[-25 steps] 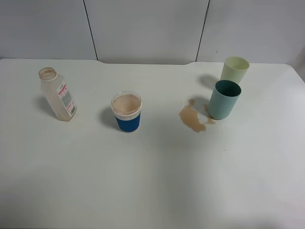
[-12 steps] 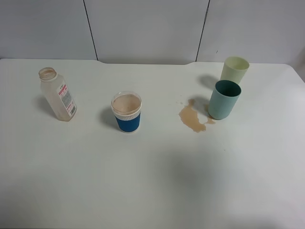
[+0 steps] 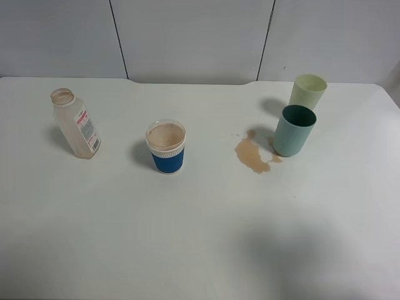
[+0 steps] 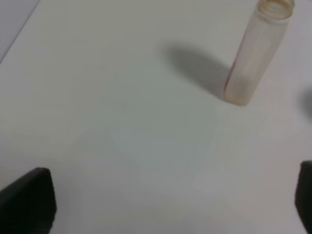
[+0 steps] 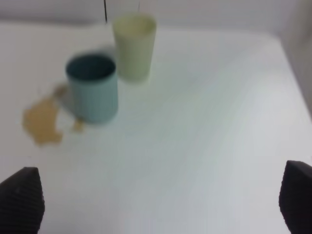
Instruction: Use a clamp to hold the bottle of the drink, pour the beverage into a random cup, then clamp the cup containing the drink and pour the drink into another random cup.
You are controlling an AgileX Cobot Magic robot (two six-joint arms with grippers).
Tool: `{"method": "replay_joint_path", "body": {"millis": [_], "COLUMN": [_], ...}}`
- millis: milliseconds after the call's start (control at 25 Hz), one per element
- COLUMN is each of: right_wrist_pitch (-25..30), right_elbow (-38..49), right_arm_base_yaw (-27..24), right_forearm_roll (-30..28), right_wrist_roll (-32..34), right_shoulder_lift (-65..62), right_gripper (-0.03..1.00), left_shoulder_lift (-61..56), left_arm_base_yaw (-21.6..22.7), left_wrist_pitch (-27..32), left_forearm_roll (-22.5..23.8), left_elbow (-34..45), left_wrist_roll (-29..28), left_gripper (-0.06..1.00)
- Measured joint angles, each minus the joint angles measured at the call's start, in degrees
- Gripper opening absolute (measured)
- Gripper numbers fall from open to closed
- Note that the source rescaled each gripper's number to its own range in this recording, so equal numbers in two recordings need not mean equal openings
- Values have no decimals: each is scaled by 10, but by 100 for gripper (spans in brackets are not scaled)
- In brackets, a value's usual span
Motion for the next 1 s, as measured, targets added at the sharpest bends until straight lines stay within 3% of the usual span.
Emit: {"method": "replay_joint_path", "body": {"millis": [520, 1000], "right_wrist_pitch": [11, 11], "right_elbow": [16, 16], "right_arm_base_yaw": [0, 0], "right_forearm_roll": [-6, -41], "right_wrist_roll": [2, 47], "right_shoulder_lift": [0, 0], "right_gripper": [88, 88], "left_shoulder_lift": [0, 0], "left_arm_base_yaw": [0, 0], "left_wrist_pitch": [0, 1], "left_forearm_roll": [0, 0], "left_elbow": [0, 0], "left_wrist_roll": [0, 0], "left_gripper": [100, 100]}}
